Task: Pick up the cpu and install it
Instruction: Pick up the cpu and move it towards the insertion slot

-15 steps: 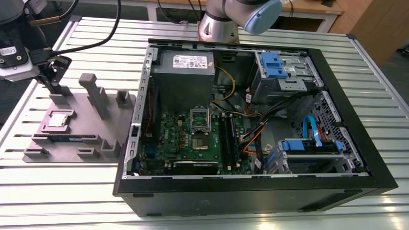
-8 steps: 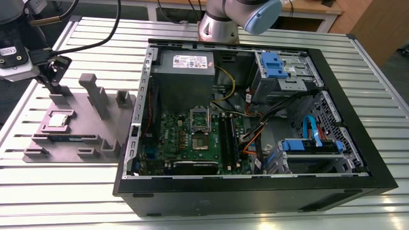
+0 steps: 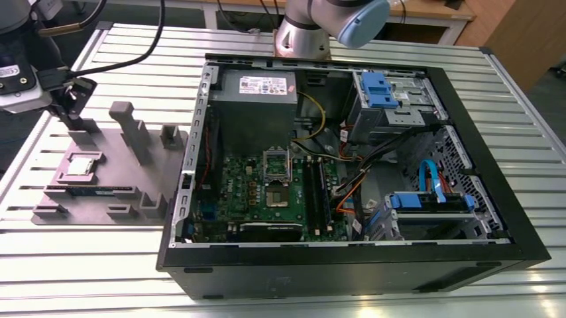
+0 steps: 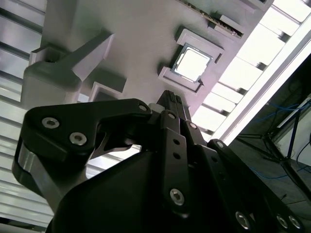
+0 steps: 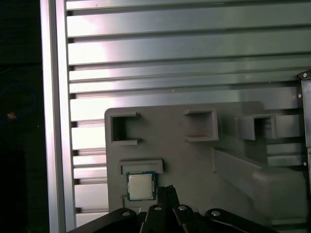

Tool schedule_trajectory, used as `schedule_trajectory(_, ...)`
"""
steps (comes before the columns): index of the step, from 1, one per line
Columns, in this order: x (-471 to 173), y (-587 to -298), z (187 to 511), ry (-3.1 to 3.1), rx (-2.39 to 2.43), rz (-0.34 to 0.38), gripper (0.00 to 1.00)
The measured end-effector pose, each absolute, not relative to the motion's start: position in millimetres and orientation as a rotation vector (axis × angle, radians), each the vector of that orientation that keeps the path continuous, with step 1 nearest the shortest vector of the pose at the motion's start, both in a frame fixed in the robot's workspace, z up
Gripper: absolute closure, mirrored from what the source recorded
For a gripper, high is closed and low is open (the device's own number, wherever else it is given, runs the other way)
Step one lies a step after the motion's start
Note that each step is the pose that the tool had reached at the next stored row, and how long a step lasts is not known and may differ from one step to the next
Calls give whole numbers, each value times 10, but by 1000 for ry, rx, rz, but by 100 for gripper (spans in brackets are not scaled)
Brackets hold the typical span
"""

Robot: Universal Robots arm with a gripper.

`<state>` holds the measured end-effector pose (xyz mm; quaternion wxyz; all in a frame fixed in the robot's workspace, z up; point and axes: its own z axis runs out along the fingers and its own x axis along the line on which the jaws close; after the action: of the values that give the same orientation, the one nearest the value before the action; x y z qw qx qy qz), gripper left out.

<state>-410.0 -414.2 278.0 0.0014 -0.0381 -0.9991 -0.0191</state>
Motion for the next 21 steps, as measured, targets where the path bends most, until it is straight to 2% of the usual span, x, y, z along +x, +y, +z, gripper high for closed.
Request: schedule_trajectory(21, -4240, -4235, 2532, -3136, -119, -60, 89)
